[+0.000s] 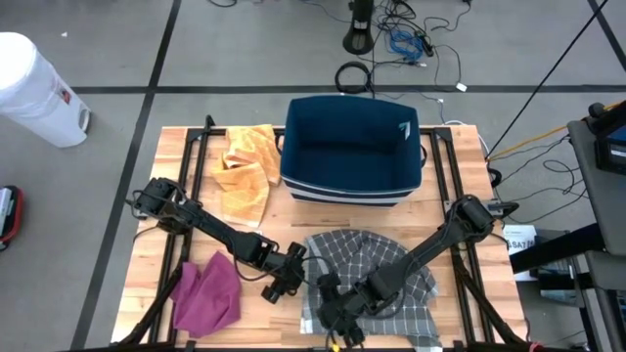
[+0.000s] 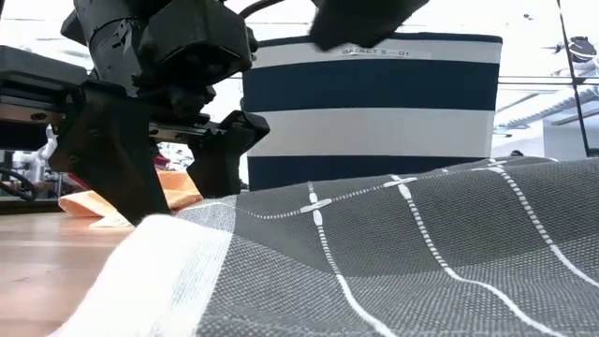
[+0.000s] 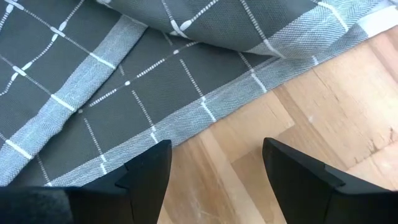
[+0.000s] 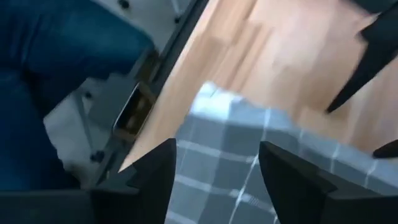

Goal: Fold towel
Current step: Fold the gray patterned towel

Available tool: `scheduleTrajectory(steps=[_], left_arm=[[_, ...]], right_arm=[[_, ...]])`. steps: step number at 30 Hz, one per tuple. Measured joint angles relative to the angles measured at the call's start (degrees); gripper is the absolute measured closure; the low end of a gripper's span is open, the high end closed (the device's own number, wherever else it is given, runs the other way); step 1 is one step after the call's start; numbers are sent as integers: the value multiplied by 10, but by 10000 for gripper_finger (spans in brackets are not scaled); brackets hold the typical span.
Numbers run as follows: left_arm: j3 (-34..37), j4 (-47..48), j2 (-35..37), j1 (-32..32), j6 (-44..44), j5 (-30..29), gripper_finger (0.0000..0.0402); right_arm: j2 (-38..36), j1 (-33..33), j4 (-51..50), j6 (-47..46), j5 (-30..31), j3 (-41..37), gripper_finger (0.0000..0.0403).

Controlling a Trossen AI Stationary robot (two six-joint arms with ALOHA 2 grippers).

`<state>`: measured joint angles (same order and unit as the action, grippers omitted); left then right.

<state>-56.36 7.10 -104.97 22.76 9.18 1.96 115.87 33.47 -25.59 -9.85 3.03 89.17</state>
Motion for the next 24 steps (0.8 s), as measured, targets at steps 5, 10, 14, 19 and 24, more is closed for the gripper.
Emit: scheduleTrajectory(steps=[5,10,14,19,24], left_arm=[[0,-1,0,0,4,-12,143],[0,13,1,0,2,-14,143],[0,21,1,0,0,-14,143],[0,22,2,-4,4,-14,143],[0,23,2,-13,6,-9,143]], right_arm=[[7,-1,25,34,-2,0,212],[34,-18,18,41,-58,0,231],[53,-21,13,32,-106,-1,245],[64,-19,39,42,-109,-1,251],[75,-21,48,69,-104,-1,245]])
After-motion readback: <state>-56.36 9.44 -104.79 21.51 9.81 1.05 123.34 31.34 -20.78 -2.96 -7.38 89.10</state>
